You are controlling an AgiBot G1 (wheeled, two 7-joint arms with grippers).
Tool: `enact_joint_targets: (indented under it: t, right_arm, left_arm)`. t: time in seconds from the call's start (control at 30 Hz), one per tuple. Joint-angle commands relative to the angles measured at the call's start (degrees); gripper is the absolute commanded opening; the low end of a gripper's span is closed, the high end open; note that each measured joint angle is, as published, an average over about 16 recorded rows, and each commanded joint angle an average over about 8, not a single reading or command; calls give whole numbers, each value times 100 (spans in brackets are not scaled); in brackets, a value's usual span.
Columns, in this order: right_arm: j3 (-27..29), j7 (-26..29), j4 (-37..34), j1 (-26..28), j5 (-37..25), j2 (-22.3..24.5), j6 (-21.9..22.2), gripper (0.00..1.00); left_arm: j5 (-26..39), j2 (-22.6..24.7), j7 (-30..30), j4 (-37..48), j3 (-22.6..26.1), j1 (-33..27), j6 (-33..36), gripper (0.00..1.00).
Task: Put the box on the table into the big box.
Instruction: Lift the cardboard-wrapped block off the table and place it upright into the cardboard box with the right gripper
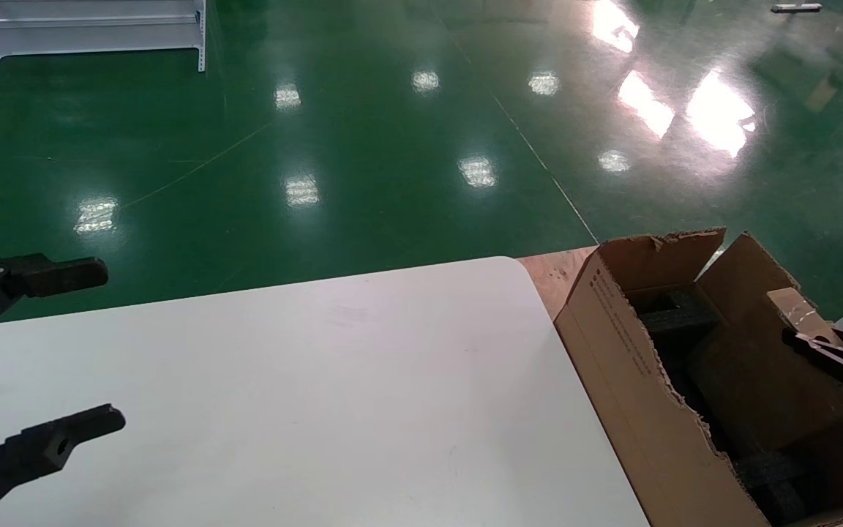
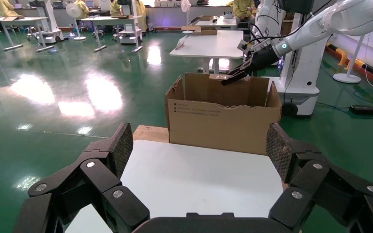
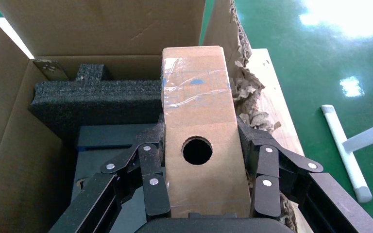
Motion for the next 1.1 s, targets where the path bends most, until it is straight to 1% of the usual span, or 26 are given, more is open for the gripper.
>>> enact_joint_targets:
  t: [0.03,0.4,0.43,0.47,0.67,0.7,0.73,1.1]
  right_arm:
    - [2,0,-51,-16,-4,-22,-24,0]
    - [-27,-26,-297,-42,-55,-151,-117,0]
    - [-33,-29,-315,-39,-61,-161,-125,3]
    - [-39,-31,-331,-35,-67,-168,-131,14]
    - [-73,-39,-397,-4,-83,-193,-157,89]
    - [-75,-39,-402,-1,-84,-195,-158,98]
    - [-77,-39,-406,1,-84,-196,-159,100]
    - [-88,-42,-409,-15,-138,-194,-141,100]
  left_arm:
    - [0,0,0,0,0,0,0,100]
    - [0,0,0,0,0,0,0,100]
    - [0,0,0,0,0,0,0,100]
    - [0,0,0,0,0,0,0,100]
    - [0,0,0,1,0,1,-1,100]
    - [-1,-1,0,1,0,1,-1,100]
    - [-1,-1,0,1,0,1,-1,100]
    - [-1,-1,0,2,0,2,-2,100]
